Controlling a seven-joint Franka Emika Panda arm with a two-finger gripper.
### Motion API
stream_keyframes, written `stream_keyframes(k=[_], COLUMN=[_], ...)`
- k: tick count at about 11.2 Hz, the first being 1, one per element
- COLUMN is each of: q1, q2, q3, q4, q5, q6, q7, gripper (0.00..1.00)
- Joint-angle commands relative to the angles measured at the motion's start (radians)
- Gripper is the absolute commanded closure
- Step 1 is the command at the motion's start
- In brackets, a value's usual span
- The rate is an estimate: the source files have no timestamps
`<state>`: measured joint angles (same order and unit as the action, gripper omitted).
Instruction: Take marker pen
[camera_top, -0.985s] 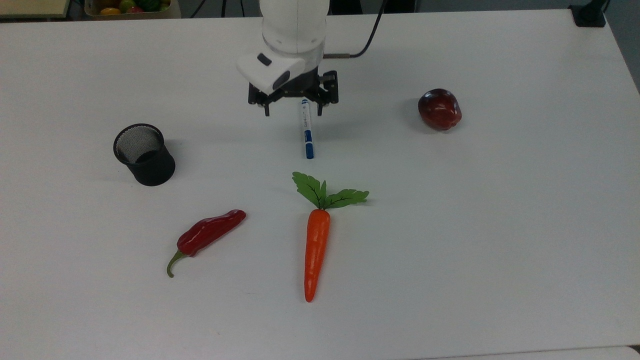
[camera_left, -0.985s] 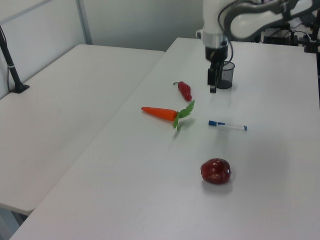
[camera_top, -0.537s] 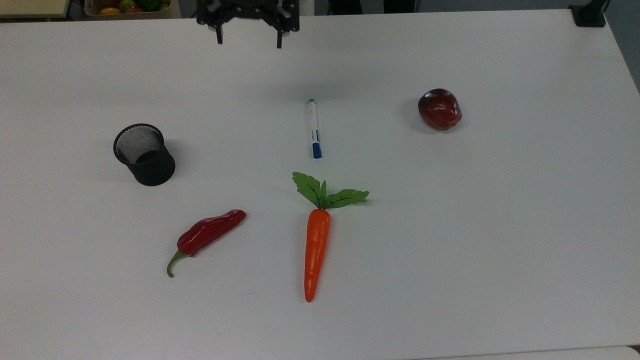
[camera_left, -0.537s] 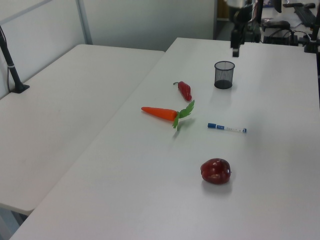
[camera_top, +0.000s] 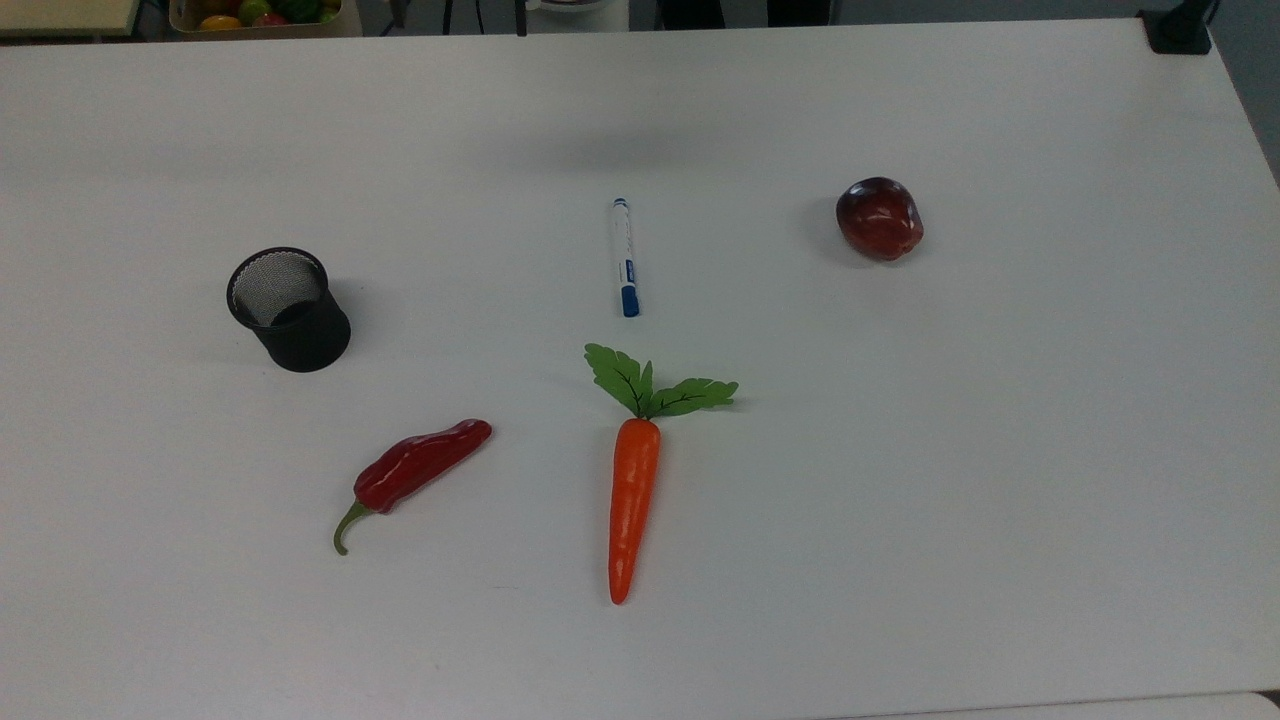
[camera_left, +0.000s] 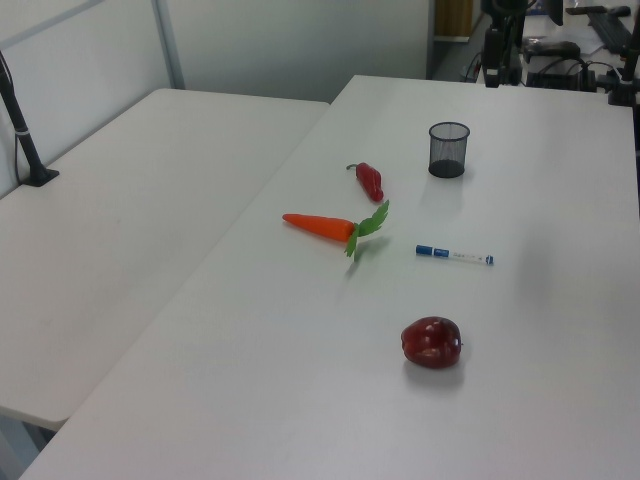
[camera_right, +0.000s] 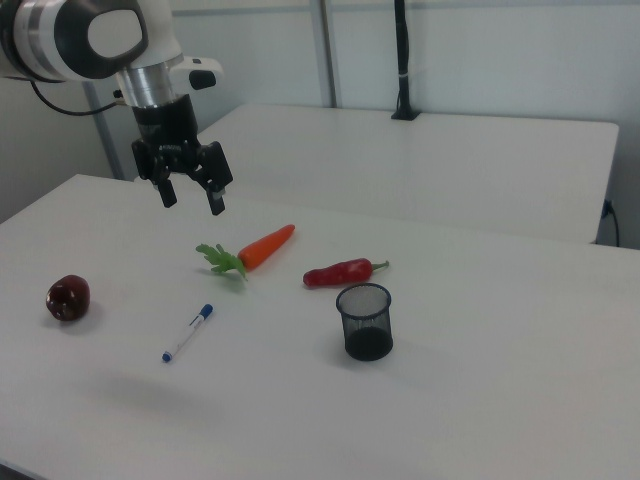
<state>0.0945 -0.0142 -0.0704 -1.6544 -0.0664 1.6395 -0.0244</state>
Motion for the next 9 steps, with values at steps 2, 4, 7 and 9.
stream_keyframes(k=[2,4,7,9], q1=[-0.012,-0.009,-0.010,-0.012], q2=[0.012,0.039,0.045,0.042], q3=[0.009,0.008,0.004,0.003], q4=[0.051,0.077,0.090,0.090], q5=[0.027,0.027,0.028,0.028], q6=[-0.020,-0.021,-0.026,-0.030], q7=[-0.012,-0.009,-0.011,-0.011], gripper=[0.00,0.00,0.00,0.00])
